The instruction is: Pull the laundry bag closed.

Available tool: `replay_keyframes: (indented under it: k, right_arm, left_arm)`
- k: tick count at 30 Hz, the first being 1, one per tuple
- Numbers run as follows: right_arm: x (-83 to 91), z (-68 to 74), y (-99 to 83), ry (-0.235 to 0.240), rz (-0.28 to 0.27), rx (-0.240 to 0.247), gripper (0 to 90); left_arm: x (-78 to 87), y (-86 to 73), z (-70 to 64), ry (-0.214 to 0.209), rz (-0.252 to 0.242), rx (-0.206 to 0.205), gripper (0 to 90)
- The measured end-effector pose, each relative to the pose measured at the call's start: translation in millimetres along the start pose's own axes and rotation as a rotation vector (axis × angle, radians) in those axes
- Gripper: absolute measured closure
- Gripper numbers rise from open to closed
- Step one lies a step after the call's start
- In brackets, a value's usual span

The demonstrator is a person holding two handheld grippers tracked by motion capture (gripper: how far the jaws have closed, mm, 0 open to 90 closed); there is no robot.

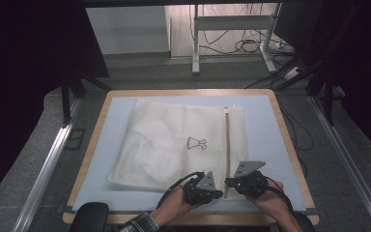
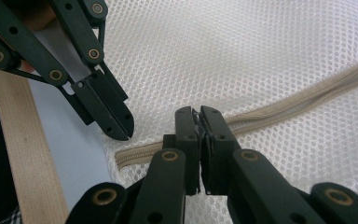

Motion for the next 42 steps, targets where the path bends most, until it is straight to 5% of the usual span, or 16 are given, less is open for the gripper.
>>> replay_keyframes:
  k: [42]
  right_arm:
    - [-9.5,-33.5,9.9,-0.1,0.017,0.019,86.1]
  left_arm:
    - [0.1,-0.1,-0.2,0.002,0.001,-0.004,89.9]
Point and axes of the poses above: each handheld gripper's, and its own axes: x roughly backward along the jaws, y roughly out of its top, z roughly to its left, the point moved 7 cm from there along -x, roughly forward along the jaws, and after that the axes turned 3 degrees about -z, right-handed, at the moved point
